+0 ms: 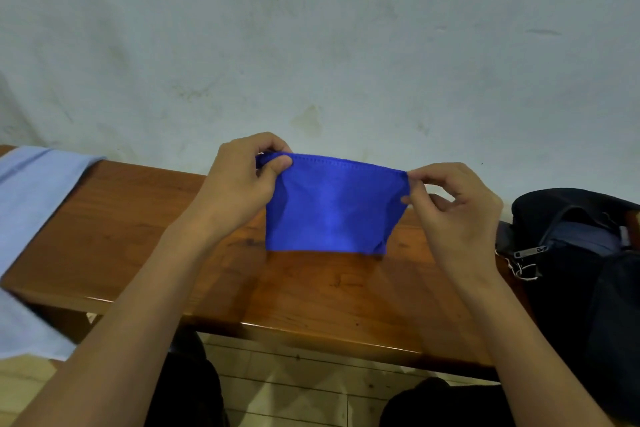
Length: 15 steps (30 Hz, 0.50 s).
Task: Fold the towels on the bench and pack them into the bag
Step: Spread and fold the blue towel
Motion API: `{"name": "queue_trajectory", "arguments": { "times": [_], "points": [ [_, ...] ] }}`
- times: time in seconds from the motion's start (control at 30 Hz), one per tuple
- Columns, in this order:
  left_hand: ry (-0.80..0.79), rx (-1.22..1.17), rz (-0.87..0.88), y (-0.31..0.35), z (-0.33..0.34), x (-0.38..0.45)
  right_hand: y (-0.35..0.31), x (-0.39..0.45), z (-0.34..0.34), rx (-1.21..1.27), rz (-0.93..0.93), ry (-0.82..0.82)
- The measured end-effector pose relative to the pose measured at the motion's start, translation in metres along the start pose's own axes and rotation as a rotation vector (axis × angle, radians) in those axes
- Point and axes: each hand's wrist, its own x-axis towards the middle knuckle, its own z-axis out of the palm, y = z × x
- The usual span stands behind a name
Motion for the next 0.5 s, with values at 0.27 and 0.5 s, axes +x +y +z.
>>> {"name": "queue_trajectory", "arguments": {
  "times": [0.27, 0.5],
  "points": [
    [-0.093, 0.041, 0.144, -0.011, -0.003, -0.013, 0.014, -0.013, -0.004, 0.13, 0.061, -0.064],
    [-0.749, 0.013, -0.107, -0.027, -0.009, -0.038, 0.025, -0.038, -0.027, 0.122, 0.349, -0.569]
  ]
}}
